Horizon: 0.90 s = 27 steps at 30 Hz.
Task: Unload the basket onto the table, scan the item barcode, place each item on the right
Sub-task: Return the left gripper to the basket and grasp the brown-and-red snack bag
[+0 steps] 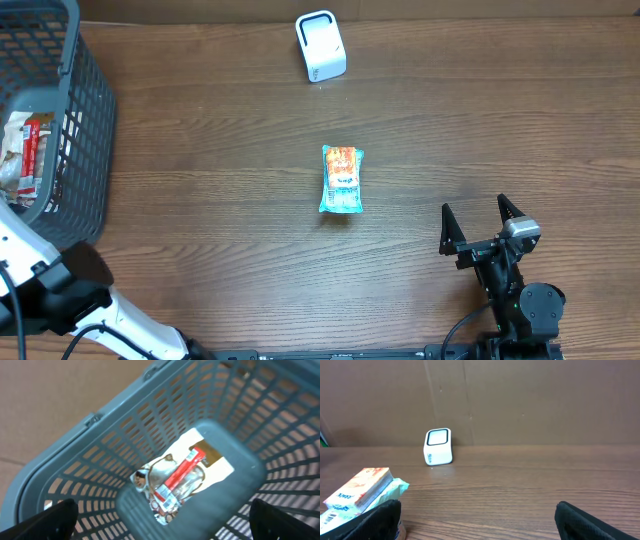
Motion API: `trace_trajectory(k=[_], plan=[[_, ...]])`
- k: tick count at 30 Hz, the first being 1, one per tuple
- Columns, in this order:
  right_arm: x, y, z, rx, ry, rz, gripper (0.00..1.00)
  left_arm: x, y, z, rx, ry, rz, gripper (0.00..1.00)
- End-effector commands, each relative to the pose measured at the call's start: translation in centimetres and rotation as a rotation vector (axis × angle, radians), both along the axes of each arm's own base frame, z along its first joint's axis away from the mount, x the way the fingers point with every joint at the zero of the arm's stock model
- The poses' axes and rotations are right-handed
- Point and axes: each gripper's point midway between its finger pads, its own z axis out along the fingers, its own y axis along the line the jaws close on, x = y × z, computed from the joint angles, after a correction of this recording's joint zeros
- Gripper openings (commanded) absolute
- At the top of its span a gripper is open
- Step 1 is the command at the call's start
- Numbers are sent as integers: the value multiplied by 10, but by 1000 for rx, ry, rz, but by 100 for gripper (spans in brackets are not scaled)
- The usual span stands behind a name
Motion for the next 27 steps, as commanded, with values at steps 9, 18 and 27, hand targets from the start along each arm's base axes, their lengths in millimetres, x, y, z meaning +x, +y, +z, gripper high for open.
trace_trajectory(k=[9,18,27], plan=[[0,-1,-2,-6,-3,-3,100,22,11,-105,-84,206,-206,100],[0,-1,-2,-6,-3,-3,100,36,18,-177,-53,288,-346,99],[0,-1,-2,-6,-3,-3,100,44,26,-220,-10,269,-367,100]])
